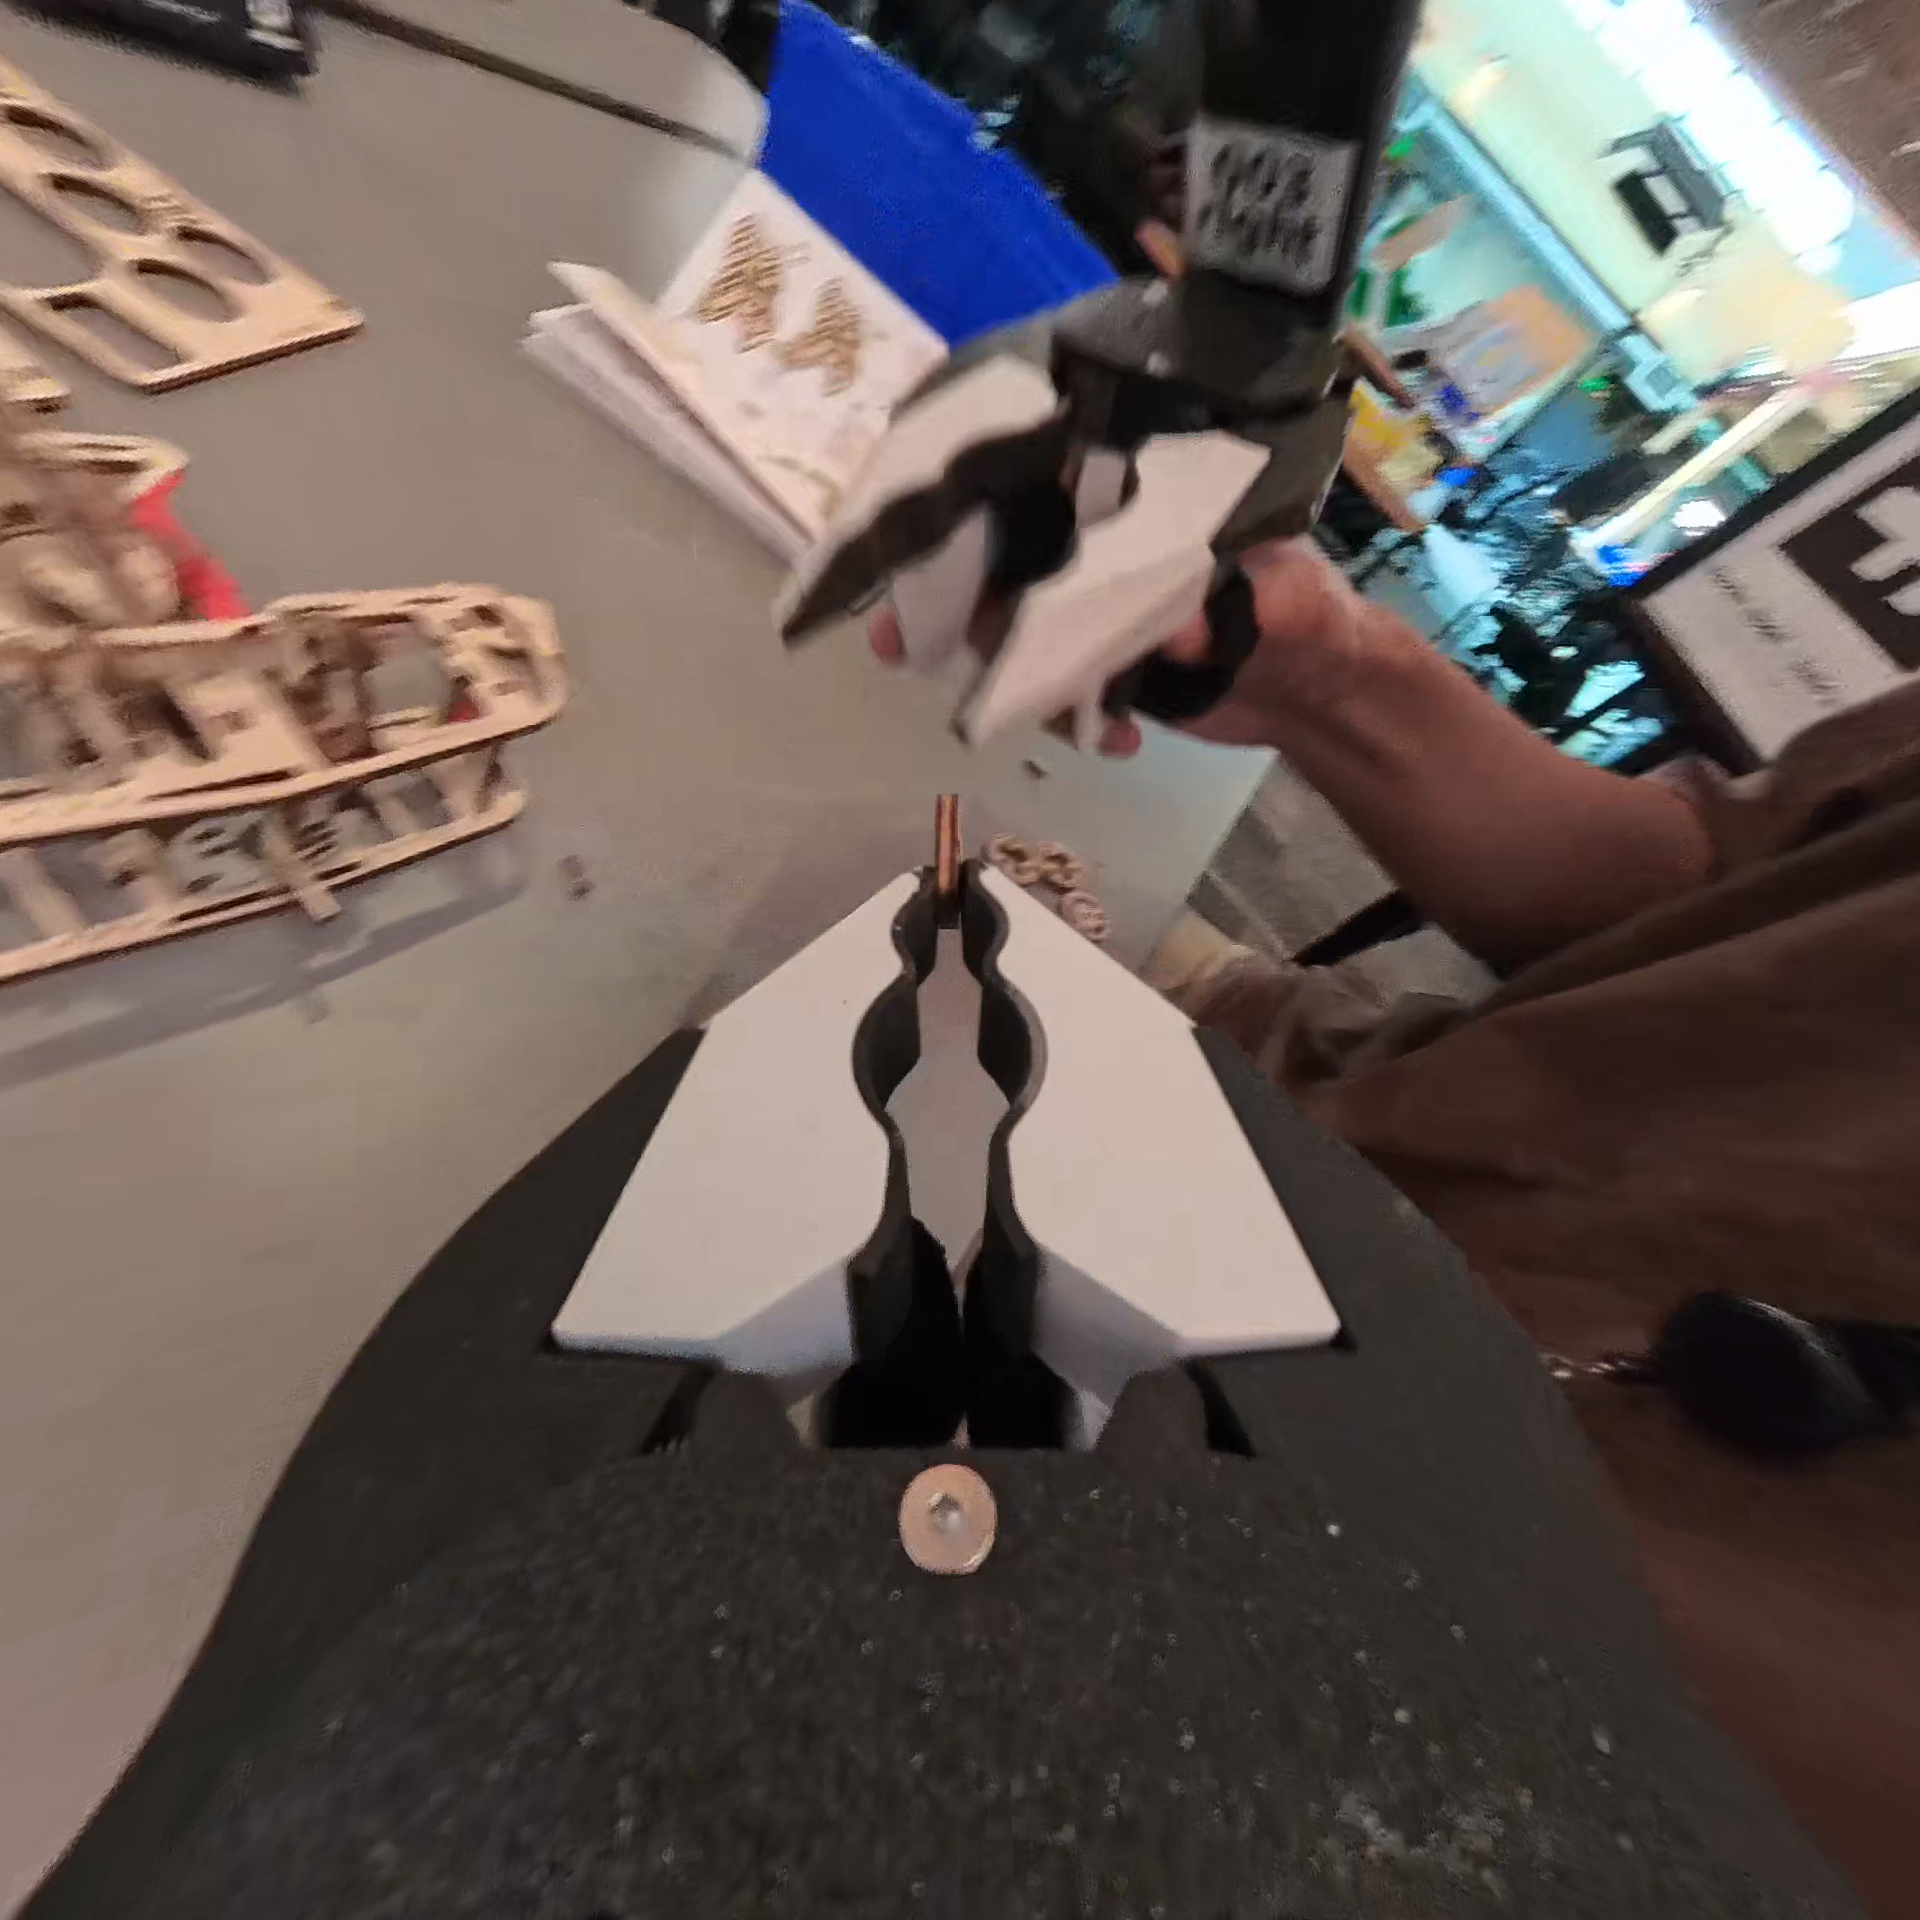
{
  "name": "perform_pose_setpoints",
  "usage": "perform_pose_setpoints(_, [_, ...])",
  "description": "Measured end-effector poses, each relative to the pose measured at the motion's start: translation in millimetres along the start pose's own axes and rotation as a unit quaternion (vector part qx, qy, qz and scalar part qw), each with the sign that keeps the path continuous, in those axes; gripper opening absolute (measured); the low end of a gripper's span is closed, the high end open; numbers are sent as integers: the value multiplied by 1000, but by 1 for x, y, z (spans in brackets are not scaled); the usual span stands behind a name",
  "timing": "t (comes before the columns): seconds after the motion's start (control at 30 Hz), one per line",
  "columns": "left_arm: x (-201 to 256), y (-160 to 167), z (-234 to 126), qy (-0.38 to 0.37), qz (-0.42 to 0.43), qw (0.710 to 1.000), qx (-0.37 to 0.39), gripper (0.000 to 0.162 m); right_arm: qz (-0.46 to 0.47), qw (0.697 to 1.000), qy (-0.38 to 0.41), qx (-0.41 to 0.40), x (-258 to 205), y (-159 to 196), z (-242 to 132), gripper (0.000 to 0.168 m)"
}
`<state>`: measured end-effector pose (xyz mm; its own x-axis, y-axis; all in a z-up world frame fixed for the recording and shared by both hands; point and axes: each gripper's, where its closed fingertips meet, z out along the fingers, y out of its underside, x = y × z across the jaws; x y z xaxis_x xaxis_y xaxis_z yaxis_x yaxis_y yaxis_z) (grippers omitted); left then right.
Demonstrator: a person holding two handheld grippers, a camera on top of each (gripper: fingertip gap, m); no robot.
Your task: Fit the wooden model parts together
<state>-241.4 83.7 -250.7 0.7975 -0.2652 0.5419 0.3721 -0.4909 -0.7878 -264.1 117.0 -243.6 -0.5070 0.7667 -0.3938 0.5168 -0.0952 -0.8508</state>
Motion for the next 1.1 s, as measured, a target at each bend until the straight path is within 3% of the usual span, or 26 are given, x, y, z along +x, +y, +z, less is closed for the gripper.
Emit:
perform_pose_setpoints(0.1, [22, 2, 18, 57, -6, 998, -15, 1, 80, 991, -95, 43, -45, 10, -5, 33])
perform_pose_setpoints(0.17, [30, 8, 29, 72, -2, 997, -34, 1, 97, 988, -104, 63, -51, 17, -12, 11])
perform_pose_setpoints(0.23, [32, 13, 37, 70, 2, 996, -47, 3, 115, 987, -92, 70, -47, 24, -19, 4])
perform_pose_setpoints(0.37, [39, 5, 44, 85, -34, 996, -20, 13, 207, 958, -102, 168, -35, 15, -43, 2])
perform_pose_setpoints(0.5, [45, 6, 56, 79, -26, 996, -15, 14, 236, 938, -113, 228, -36, 13, -51, 3])
perform_pose_setpoints(0.67, [45, 5, 64, 77, -51, 996, -5, 1, 231, 940, -95, 234, -36, 24, -50, 4])
perform_pose_setpoints(0.87, [30, 35, 73, 31, -61, 995, -68, 0, 192, 968, -1, 159, -25, 55, -41, 7])
perform_pose_setpoints(1.1, [31, 44, 79, 46, -83, 992, -88, 0, 163, 977, 26, 133, -26, 66, -38, 11])
